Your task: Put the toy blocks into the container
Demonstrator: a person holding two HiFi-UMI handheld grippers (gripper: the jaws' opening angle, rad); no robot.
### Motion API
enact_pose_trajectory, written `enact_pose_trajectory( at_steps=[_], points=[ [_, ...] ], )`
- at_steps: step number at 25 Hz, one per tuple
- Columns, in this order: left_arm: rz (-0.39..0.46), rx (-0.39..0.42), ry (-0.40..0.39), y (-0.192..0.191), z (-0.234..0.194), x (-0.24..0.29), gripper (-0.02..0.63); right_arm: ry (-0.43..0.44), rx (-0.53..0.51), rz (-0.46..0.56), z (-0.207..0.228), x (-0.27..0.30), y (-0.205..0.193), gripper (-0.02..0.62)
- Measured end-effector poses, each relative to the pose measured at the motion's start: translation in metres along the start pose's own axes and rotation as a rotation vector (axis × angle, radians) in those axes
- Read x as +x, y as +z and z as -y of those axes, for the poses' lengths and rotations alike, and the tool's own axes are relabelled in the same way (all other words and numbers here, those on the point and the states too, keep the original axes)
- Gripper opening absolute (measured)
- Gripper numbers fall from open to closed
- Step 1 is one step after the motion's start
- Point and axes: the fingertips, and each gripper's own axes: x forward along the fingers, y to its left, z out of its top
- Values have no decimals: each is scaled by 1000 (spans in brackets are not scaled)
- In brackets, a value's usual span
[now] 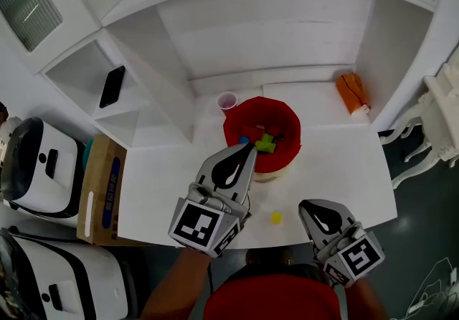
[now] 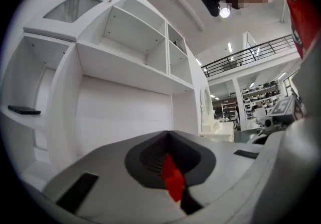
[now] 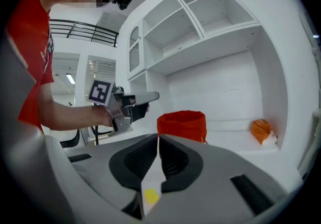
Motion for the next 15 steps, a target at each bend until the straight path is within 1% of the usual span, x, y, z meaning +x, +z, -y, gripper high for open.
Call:
enact_pose_trajectory(
  at_steps=[3, 5, 7, 8, 12, 13, 15],
  points=[
    [-9, -16, -7, -7, 17, -23, 11, 43, -59, -94, -7, 14, -31, 36],
    [-40, -35, -12, -16, 31, -38, 11, 83, -89, -168, -12, 23, -58, 89],
    [-87, -64, -25, -28, 45, -51, 10, 124, -115, -244, -17, 30, -85, 121],
    [-104, -78, -26, -34, 51, -57, 11, 146, -130, -285, -21, 34, -98, 124],
    [-146, -129, -13, -55, 65, -75, 9, 214, -182, -448, -31, 46, -143, 202],
    [-154, -137, -11, -58, 68, -79, 10, 223, -190, -479, -33, 49, -152, 216],
    [-163, -149, -11, -62, 73, -84, 9, 229, -206, -523, -33, 53, -165, 222]
  ],
)
